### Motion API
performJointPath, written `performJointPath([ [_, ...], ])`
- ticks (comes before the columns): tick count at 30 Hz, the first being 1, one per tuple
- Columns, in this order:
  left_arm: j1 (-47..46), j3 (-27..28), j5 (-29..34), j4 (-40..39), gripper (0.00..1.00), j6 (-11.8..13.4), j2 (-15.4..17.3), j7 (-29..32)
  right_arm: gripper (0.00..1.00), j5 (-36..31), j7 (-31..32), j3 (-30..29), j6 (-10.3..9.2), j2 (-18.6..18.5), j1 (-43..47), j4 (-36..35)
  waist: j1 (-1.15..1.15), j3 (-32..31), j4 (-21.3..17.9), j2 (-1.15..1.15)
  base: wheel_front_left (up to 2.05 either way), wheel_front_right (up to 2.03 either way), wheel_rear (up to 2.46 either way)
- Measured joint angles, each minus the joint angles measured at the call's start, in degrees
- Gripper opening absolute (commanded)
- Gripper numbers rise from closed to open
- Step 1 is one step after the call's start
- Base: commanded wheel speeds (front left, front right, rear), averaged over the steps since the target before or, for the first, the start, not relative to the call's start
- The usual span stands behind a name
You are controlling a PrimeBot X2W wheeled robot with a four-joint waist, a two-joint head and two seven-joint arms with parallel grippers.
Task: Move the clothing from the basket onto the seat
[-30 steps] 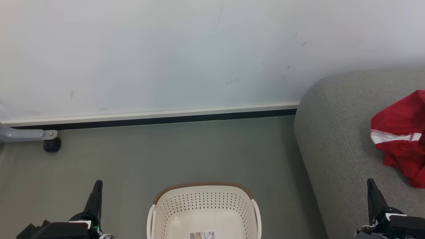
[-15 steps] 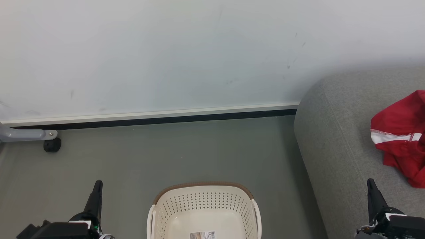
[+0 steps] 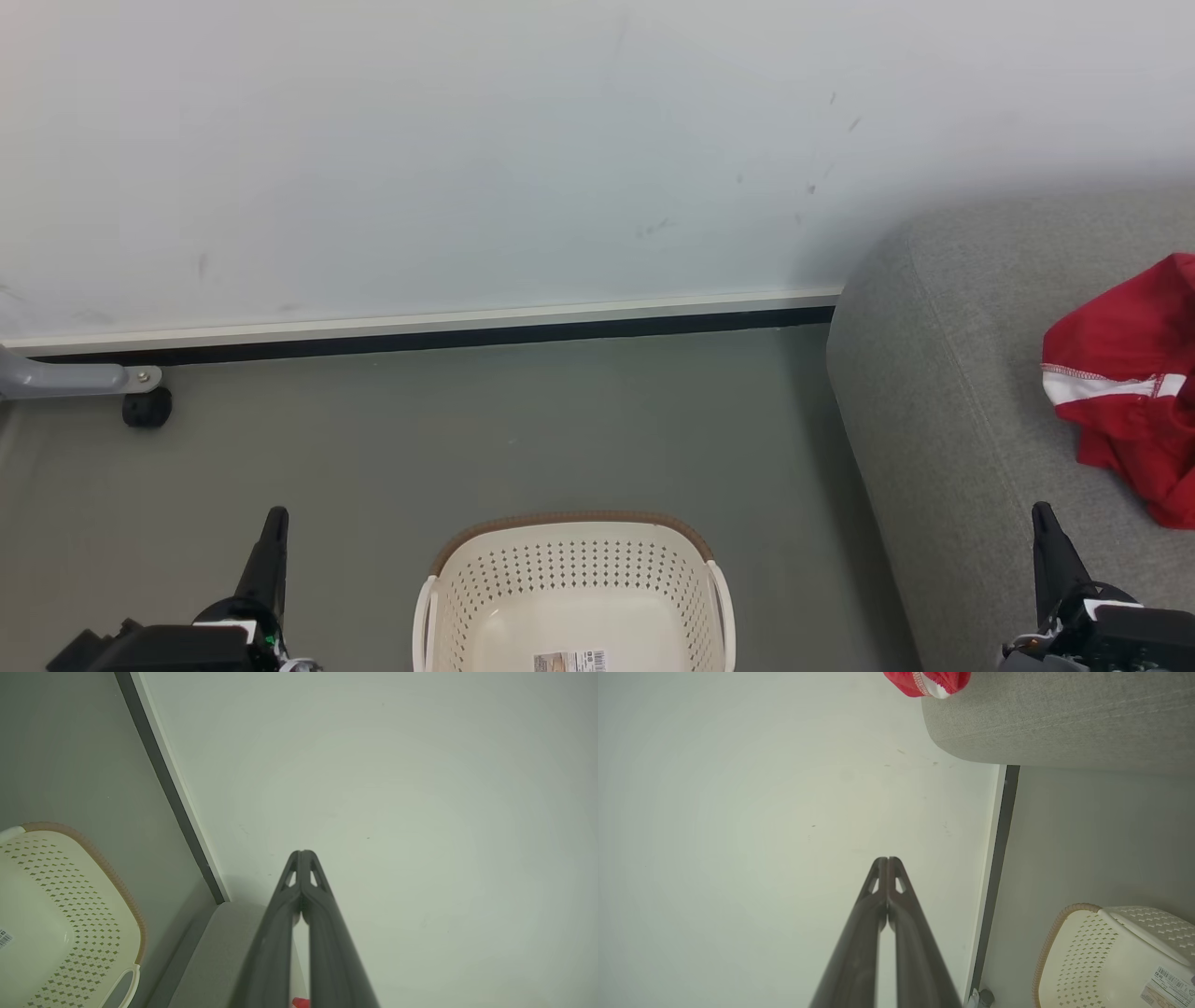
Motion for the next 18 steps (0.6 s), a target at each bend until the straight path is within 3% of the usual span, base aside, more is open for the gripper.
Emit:
performJointPath([
  [18, 0.00, 0.00, 0.00, 0.02, 0.00, 0.00, 0.00, 0.00, 0.00, 0.00, 0.00, 0.00, 0.00, 0.00, 0.00, 0.00, 0.00, 0.00, 0.00, 0.00, 0.00, 0.00, 0.00],
])
